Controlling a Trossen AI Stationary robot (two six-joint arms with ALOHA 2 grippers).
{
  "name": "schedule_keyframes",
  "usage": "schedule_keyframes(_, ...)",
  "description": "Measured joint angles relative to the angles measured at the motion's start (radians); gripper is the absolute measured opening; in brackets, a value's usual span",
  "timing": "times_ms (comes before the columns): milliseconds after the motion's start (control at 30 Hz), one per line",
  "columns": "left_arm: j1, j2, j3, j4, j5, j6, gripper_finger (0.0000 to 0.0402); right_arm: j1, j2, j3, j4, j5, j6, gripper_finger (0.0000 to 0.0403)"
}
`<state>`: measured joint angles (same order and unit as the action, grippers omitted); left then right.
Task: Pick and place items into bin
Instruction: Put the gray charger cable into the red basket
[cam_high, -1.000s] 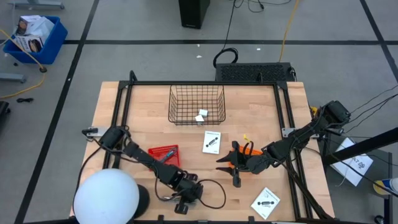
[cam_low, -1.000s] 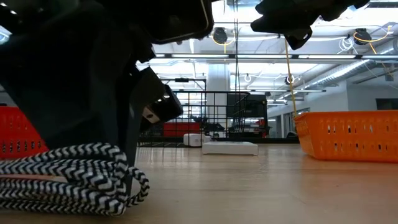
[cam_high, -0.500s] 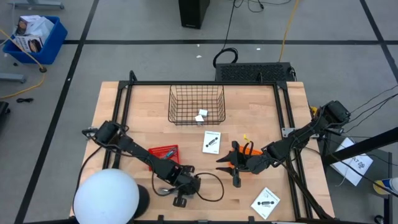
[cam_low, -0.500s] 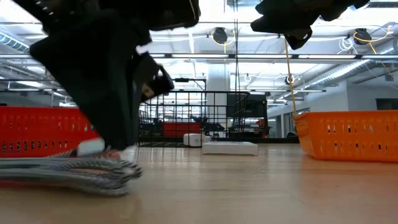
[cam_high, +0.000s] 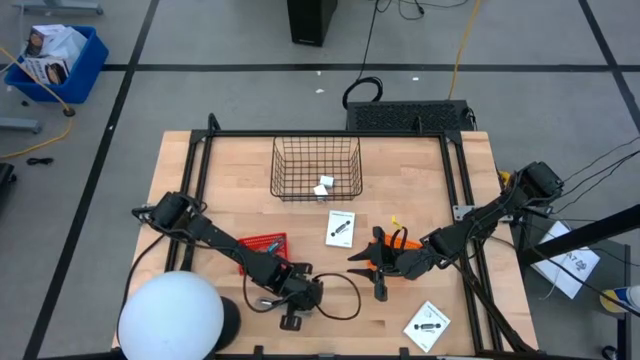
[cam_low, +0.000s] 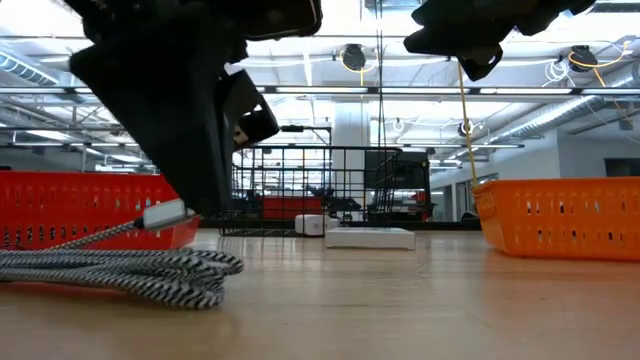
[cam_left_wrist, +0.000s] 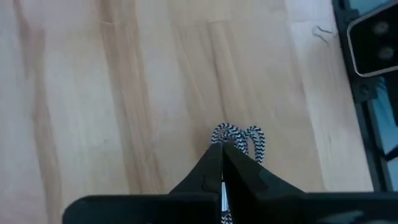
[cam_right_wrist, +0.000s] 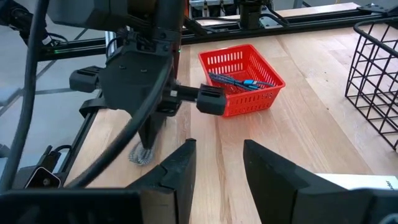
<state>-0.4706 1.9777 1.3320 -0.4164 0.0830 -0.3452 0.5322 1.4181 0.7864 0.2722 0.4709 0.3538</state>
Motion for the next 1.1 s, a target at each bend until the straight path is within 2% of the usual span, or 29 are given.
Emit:
schedule_keyframes(100,0.001,0.000,0.000,0.000,-0.008,-0.022,0.0033,0.000,0.000,0.000,0.000,0.000,0.000,0.0125)
schedule_keyframes(400,0.001,-0.001,0.001,-0.005,-0.028,-0.061,0.0173,0.000,0.000,0.000,0.000,0.000,0.001,0.0125)
schedule_keyframes(567,-0.012,-0.001,0.002,-0.010,0.050,-0.083,0.0226,0.000,0.006,0.000,0.001,0.000,0.001,0.0125)
schedule_keyframes(633,-0.028,-0.002,0.002,-0.018,0.051,-0.083,0.0241,0.000,0.007,0.000,-0.005,0.000,0.001,0.0125)
schedule_keyframes(767,-0.055,-0.002,0.002,-0.051,-0.024,-0.079,0.0258,0.000,0.013,0.000,0.000,0.000,0.001,0.0125)
schedule_keyframes(933,-0.060,-0.002,0.002,-0.106,-0.129,-0.079,0.0252,0.000,0.013,0.000,0.004,0.000,0.001,0.0125)
schedule_keyframes(1100,-0.047,0.006,0.002,-0.114,-0.092,-0.071,0.0238,0.000,0.013,0.000,0.008,0.000,0.001,0.0125)
